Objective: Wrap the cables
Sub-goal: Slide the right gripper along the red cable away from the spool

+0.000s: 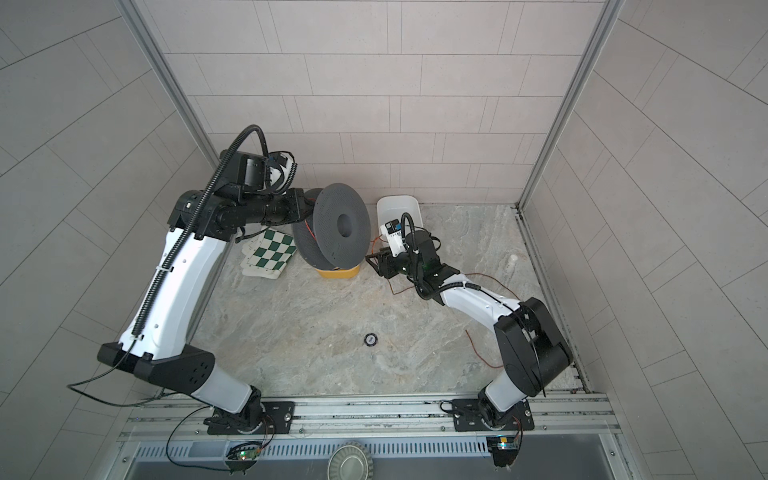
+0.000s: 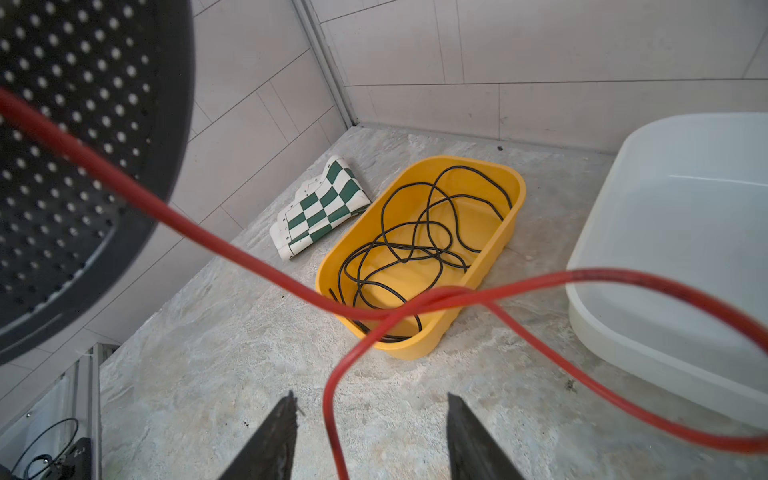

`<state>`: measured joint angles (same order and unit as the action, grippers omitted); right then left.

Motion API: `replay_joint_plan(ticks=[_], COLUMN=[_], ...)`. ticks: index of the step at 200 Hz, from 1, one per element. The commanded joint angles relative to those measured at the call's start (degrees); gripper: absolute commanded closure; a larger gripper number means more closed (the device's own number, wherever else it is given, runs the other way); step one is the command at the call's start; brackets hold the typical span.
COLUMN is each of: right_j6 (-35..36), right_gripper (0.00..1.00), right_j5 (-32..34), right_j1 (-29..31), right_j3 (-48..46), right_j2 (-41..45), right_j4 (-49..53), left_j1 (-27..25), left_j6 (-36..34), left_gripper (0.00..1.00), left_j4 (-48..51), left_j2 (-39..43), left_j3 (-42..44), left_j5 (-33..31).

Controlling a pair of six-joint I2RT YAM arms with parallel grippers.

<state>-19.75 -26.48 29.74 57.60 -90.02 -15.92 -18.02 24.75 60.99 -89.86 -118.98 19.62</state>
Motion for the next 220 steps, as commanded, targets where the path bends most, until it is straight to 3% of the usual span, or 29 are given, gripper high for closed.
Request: replay_joint_plan(ticks=[1, 16, 36, 66, 96, 126, 170, 206, 220], right_j6=[0.00, -0.29, 0.35, -0.63, -6.38, -12.24, -17.49, -14.25, -12.29], right_gripper=[0.65, 0.85, 1.00, 1.00, 1.00, 1.00, 1.00, 1.00, 1.00], right_j5=[1.98, 4.96, 6.66, 4.97, -9.32, -14.54, -10.11, -3.53, 2.20], right_j1=[0.75, 0.70, 0.29, -3.15, -10.66, -16.90, -25.68, -27.99, -28.21], right_j3=[2.23, 2.25, 1.29, -1.56, -6.35, -11.36, -15.23, -14.51, -13.50], right_j2=[-1.36, -1.16, 0.19, 2.75, 4.64, 6.83, 7.64, 8.36, 9.08], right_j4=[2.20, 3.94, 5.29, 5.70, -2.28, -10.36, -9.89, 0.80, 7.65], left_j1=[0.27, 0.56, 1.77, 5.56, 7.67, 9.04, 10.69, 11.32, 11.47], left_j6=[1.09, 0.69, -0.03, -0.52, -1.35, -1.68, -1.74, -1.55, -1.47], left_gripper=[1.00, 1.00, 1.00, 1.00, 1.00, 1.00, 1.00, 1.00, 1.00], left_j4=[-4.03, -3.87, -4.02, -3.69, -4.32, -3.52, -3.52, -3.51, -3.33], left_j2=[2.18, 2.14, 1.67, 1.03, 1.91, 2.12, 3.13, 3.56, 3.69], left_j3=[-0.42, -0.39, 0.15, 0.89, 2.20, 2.48, 2.78, 2.43, 2.23], left_j5=[0.47, -0.23, -1.12, -2.96, -8.31, -12.23, -12.54, -12.28, -12.65])
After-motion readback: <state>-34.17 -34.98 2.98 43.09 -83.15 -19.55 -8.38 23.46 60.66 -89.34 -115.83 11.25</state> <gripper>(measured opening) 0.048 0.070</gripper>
